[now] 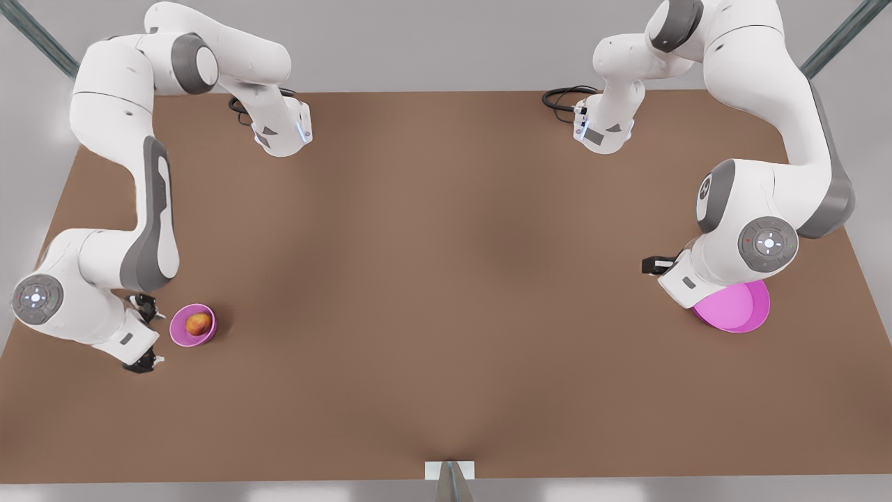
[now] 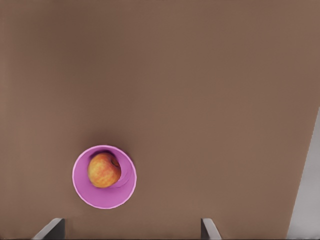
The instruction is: Use the left arm to pick up the apple from the plate, transfer it to the gripper of the right arm, and then use the right arm to place it into the bowl
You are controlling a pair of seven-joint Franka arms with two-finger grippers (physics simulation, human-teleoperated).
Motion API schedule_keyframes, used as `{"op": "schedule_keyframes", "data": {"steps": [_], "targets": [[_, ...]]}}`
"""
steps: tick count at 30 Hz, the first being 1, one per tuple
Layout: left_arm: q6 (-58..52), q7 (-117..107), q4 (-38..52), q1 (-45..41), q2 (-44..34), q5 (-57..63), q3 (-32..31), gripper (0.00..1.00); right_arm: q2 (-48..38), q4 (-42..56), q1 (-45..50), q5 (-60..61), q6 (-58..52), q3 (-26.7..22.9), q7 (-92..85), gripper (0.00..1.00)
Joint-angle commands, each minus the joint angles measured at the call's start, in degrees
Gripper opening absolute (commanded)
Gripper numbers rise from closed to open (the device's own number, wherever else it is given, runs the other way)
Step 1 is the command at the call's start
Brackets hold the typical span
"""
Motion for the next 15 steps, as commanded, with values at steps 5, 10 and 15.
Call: {"op": "schedule_keyframes", "data": {"steps": [5, 10, 15], "targets": [[-0.1, 0.5, 0.0, 0.4, -0.1, 0.1, 0.0, 1.0, -8.6, 1.7, 2.6, 1.5, -27.4, -2.0, 102.8, 1.0], [-1.8, 0.4, 0.1, 0.7, -0.3, 0.5, 0.1, 1.0, -20.4, -9.2, 3.6, 5.0, -25.3, -2.9, 109.7, 1.0], [-1.7, 0.5, 0.5, 0.4, -0.3, 0.5, 0.0, 1.0, -22.3, -12.1, 4.3, 7.0, -24.3, -4.6, 109.3, 1.0]]}}
